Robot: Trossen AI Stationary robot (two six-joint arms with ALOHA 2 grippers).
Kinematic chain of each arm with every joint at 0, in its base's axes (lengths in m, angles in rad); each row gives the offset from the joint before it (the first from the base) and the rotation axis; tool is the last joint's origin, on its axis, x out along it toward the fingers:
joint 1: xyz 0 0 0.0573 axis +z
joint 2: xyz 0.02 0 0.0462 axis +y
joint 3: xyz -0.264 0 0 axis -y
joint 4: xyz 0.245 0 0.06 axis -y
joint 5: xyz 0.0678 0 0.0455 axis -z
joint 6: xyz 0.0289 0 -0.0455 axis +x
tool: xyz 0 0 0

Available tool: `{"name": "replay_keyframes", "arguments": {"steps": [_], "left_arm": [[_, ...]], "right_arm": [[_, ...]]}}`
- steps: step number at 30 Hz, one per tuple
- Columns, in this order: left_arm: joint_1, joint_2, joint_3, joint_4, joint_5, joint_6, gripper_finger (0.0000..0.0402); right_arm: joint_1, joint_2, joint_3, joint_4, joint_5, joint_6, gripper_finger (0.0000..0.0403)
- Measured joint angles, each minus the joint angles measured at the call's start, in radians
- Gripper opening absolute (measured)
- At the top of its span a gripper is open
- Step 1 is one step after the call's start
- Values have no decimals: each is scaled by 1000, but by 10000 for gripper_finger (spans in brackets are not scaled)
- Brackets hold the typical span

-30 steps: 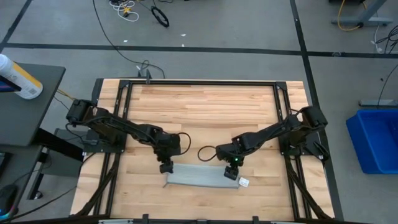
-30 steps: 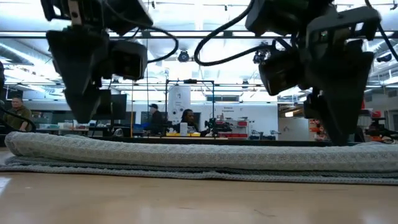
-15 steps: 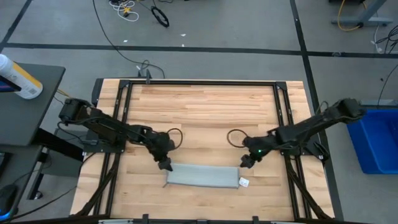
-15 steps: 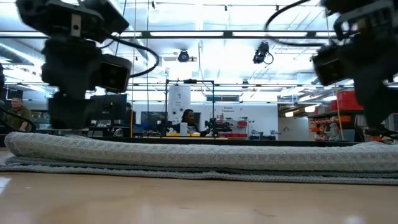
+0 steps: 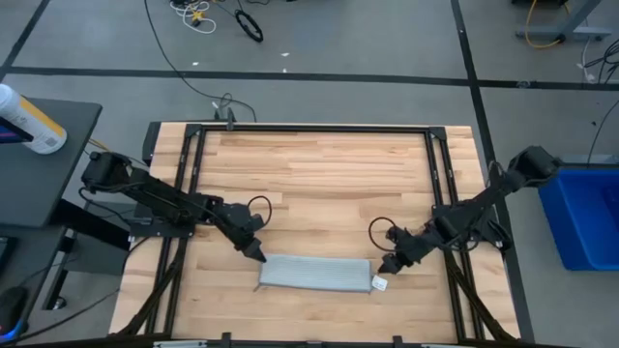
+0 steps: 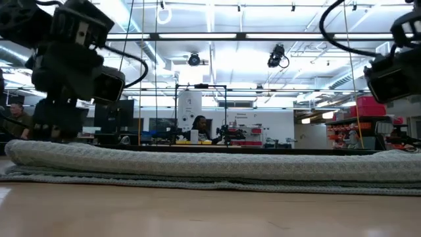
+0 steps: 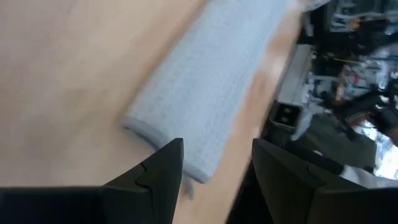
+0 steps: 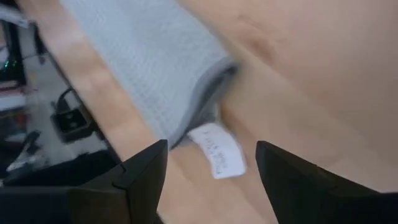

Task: Fold microfiber towels
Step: Fold the gray microfiber towel

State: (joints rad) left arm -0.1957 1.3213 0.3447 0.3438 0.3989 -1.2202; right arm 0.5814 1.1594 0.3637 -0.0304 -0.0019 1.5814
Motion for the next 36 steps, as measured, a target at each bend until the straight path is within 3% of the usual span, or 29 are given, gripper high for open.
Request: {"name": "replay_keyframes", "arguments": {"steps": [6, 8, 12, 13, 17, 21, 36], "left_arm": [[-40, 0, 1, 108, -25, -29, 181], [-52, 0, 1, 142, -46, -37, 145], [-71, 0, 4, 131, -94, -38, 27], [-73, 0, 4, 118, -99, -40, 16], [-73, 33, 3, 77, -67, -29, 5], [-73, 107, 4, 172, 5, -25, 4], [-49, 348, 75, 227, 75, -21, 1]], "right_arm": [[44, 66, 1, 67, 50, 60, 256], [53, 76, 1, 75, 62, 71, 256], [69, 82, 1, 78, 80, 87, 248], [72, 82, 1, 79, 87, 89, 246], [73, 82, 1, 78, 100, 94, 241], [73, 82, 1, 77, 101, 95, 242], [73, 82, 1, 124, 103, 124, 245]]}}
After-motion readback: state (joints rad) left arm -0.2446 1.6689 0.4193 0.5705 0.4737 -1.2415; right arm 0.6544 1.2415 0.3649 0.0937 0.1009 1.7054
